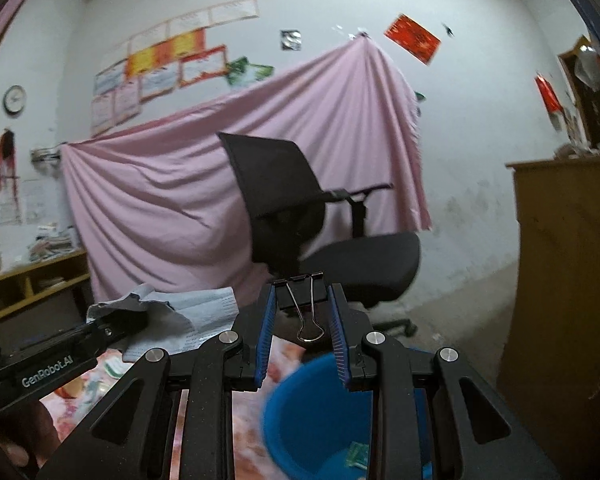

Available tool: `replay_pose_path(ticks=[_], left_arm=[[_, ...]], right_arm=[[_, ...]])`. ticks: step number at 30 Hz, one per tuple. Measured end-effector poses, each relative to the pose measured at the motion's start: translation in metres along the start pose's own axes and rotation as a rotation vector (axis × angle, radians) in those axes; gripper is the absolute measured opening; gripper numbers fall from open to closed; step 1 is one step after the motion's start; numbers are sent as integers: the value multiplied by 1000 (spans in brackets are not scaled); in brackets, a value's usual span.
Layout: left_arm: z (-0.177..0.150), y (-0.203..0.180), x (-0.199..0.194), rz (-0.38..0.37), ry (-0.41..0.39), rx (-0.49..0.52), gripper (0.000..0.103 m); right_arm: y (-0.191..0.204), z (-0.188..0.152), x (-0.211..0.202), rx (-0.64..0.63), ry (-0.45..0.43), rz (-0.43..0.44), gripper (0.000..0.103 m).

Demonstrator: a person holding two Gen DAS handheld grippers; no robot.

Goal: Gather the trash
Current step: 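Carry cloth and clip over blue basin and open both tools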

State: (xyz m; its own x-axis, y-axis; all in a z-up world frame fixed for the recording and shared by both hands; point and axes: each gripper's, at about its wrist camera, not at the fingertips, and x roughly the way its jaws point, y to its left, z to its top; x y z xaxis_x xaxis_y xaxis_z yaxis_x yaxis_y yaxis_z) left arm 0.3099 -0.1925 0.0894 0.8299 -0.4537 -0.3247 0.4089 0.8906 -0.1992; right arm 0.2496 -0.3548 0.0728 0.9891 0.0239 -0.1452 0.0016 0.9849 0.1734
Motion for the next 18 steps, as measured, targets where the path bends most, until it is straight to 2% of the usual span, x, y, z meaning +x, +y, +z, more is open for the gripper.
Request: replay_pose_path(ticks=[7,10,14,18], left_arm=[[-8,-8,48,-11,144,-50,17],[-19,-9,69,-4,241,-62,17],[-33,-12,91,14,341,-63,17],[-43,-10,102,12,398,-78,19]], right_arm=[[-37,-15,16,71,92,-65,25],[-49,-22,26,108,140,-86,25],[-61,-29,41,149,234,-89,25],[-70,-37,50,195,294,-89,25]])
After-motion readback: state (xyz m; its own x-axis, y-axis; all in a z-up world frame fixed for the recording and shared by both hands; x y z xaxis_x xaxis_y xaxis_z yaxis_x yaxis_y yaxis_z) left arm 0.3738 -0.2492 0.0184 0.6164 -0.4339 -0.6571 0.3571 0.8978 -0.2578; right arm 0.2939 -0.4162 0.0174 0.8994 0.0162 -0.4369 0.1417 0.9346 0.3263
